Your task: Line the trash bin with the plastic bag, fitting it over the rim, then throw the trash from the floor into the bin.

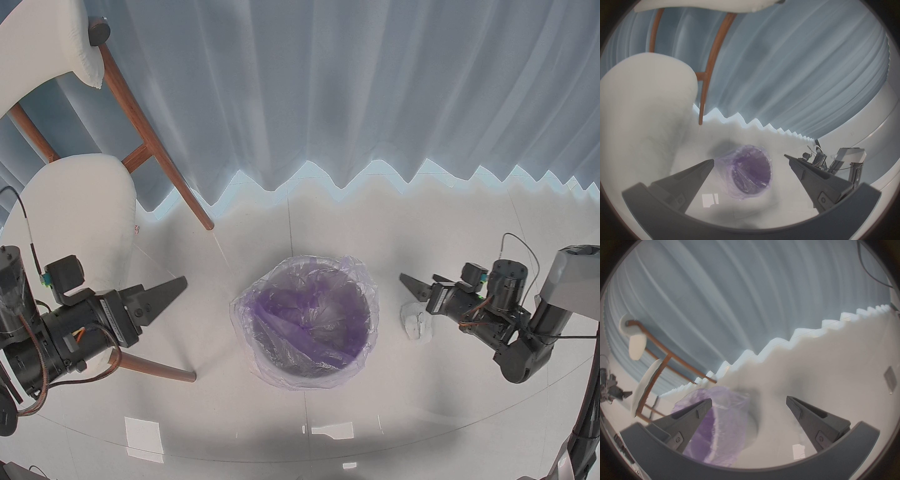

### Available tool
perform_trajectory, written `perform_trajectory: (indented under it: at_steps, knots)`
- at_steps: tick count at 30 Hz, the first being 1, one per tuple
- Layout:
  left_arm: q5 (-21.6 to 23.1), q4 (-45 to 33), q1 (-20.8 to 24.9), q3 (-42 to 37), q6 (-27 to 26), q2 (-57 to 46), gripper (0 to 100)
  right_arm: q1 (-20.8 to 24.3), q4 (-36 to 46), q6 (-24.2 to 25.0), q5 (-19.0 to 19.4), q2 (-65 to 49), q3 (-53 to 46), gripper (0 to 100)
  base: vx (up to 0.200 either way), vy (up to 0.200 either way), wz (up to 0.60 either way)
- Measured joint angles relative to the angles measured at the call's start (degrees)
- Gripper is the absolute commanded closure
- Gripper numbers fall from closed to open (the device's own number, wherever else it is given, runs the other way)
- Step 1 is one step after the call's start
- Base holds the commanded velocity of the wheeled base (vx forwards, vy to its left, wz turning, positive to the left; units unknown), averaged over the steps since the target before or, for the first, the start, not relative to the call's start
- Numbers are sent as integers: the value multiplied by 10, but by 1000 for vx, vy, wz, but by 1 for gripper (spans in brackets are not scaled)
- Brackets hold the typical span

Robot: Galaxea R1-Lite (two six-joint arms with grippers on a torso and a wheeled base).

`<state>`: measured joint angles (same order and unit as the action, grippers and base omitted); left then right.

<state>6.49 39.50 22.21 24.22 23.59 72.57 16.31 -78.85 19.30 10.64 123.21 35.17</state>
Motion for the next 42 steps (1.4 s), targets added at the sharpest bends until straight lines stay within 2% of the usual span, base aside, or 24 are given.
perform_trajectory:
  at_steps: [2, 5, 12, 15, 19, 24, 28, 36, 42]
  knots:
    - [2, 1, 15, 5, 7, 18, 0, -17, -17, 7, -30, -25, -37, 0, 0, 0, 0]
    - [6, 13, 30, 9, 34, 51, 0, -39, -36, 28, -48, -66, -91, 0, 0, 0, 0]
    - [39, 100, 44, 8, 180, 126, 0, -68, -53, 64, -62, -163, -182, 0, -200, -200, 0]
    - [57, 125, 47, -8, 233, 149, 0, -73, -55, 71, -81, -194, -208, 0, -133, -133, 0]
    - [55, 138, 49, -31, 247, 181, 0, -76, -63, 74, -98, -219, -232, 0, 0, 0, 0]
    - [22, 163, 44, -54, 255, 226, 0, -76, -84, 73, -103, -234, -267, 0, 0, 0, 0]
    - [-5, 228, 36, -71, 257, 274, 0, -75, -98, 73, -104, -240, -293, 0, 0, 0, 0]
    - [-70, 445, 2, -93, 261, 398, 0, -73, -102, 73, -108, -244, -311, 0, 0, 0, 0]
    - [-103, 487, -31, -114, 289, 478, 0, -73, -102, 75, -111, -245, -315, 0, 0, 0, 0]
